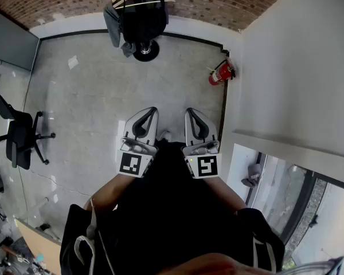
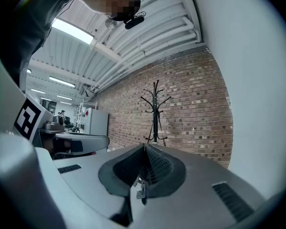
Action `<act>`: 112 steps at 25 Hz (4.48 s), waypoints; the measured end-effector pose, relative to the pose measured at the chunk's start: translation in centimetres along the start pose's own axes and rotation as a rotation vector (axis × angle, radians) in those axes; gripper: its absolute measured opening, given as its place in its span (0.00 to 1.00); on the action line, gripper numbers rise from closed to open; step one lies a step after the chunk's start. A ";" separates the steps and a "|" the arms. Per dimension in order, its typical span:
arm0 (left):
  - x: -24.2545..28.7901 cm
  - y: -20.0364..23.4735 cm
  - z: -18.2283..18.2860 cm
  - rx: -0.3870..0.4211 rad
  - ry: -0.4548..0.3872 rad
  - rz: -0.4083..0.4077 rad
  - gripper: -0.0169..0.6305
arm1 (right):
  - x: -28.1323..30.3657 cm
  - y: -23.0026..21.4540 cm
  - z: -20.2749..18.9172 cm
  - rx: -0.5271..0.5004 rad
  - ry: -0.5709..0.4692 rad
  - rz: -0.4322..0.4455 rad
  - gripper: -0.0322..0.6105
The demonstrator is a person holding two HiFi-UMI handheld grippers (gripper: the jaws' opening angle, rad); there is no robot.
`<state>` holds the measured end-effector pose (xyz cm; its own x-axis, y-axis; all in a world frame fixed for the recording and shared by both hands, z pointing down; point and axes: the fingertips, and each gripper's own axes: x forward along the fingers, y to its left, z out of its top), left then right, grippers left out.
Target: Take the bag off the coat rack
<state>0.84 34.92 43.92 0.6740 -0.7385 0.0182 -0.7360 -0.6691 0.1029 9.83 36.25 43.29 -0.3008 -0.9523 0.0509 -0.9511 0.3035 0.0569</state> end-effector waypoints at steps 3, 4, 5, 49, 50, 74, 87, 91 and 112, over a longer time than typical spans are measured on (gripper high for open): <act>-0.3 0.4 -0.3 -0.019 0.007 0.017 0.06 | -0.1 -0.4 0.2 0.014 0.004 -0.010 0.08; -0.5 0.4 -0.4 -0.020 0.007 0.025 0.06 | -0.2 -0.5 0.3 0.013 -0.001 -0.011 0.08; -0.6 0.4 -0.4 -0.018 0.007 0.032 0.06 | -0.3 -0.5 0.3 0.014 -0.006 -0.008 0.08; 10.5 10.1 0.2 -0.138 -0.058 0.089 0.06 | 11.8 -5.0 -0.1 -0.037 0.051 0.005 0.08; 11.3 11.2 0.3 -0.144 -0.061 0.094 0.06 | 13.0 -5.2 -0.3 -0.039 0.058 0.009 0.08; 26.1 31.6 5.2 -0.085 -0.026 0.086 0.06 | 41.4 -8.9 1.9 0.033 0.058 0.021 0.08; 30.9 36.1 7.6 -0.106 -0.099 0.135 0.06 | 45.9 -9.9 2.5 0.030 0.029 0.037 0.08; 31.1 36.5 7.8 -0.103 -0.081 0.157 0.06 | 47.1 -10.1 3.4 0.036 0.031 0.063 0.08; 38.2 41.6 9.3 -0.085 -0.100 0.230 0.17 | 55.7 -14.4 4.7 0.047 0.009 0.102 0.15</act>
<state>-4.63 -21.96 39.62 0.4765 -0.8779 -0.0474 -0.8584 -0.4762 0.1909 6.42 -21.35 40.63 -0.3960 -0.9161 0.0627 -0.9178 0.3970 0.0046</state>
